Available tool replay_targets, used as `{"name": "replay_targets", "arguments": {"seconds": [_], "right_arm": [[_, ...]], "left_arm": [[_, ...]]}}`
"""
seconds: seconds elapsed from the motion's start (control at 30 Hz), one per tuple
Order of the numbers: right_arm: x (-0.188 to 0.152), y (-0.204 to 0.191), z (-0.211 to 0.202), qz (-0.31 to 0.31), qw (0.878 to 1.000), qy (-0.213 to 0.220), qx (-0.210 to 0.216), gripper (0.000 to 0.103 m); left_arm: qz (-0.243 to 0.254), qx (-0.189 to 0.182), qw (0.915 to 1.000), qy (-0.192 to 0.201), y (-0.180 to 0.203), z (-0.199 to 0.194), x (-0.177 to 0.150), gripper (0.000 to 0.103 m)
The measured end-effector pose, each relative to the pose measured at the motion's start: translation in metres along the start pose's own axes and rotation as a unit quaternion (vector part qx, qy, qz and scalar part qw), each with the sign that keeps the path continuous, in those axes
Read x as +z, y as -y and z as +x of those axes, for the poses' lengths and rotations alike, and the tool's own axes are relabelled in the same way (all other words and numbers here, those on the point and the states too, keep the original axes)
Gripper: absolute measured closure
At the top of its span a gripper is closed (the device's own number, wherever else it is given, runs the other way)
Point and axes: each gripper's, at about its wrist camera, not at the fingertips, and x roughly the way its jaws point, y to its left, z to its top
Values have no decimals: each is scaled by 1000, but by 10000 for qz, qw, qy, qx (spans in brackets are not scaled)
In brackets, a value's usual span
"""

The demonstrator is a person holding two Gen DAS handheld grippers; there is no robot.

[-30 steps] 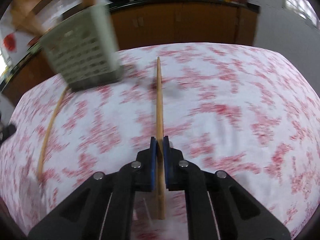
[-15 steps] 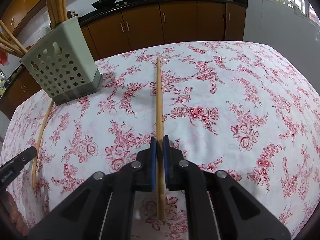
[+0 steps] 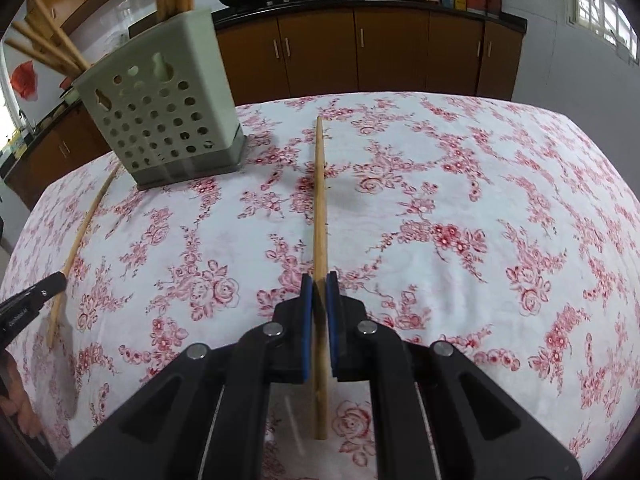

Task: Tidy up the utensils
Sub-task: 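Return the right tool to the table and grasp another chopstick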

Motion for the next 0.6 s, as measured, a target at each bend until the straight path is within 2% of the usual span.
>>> {"name": "replay_targets", "arguments": {"seconds": [0.23,0.6], "right_arm": [[-1,-1,0,-28,10000,29,-24,95],[-1,-2,1,-9,10000,25,-3,95]], "left_arm": [[291,-42,9995,140,-1,-2,-6,94],[362,48,9992,133,4,-1,-5,94]]}}
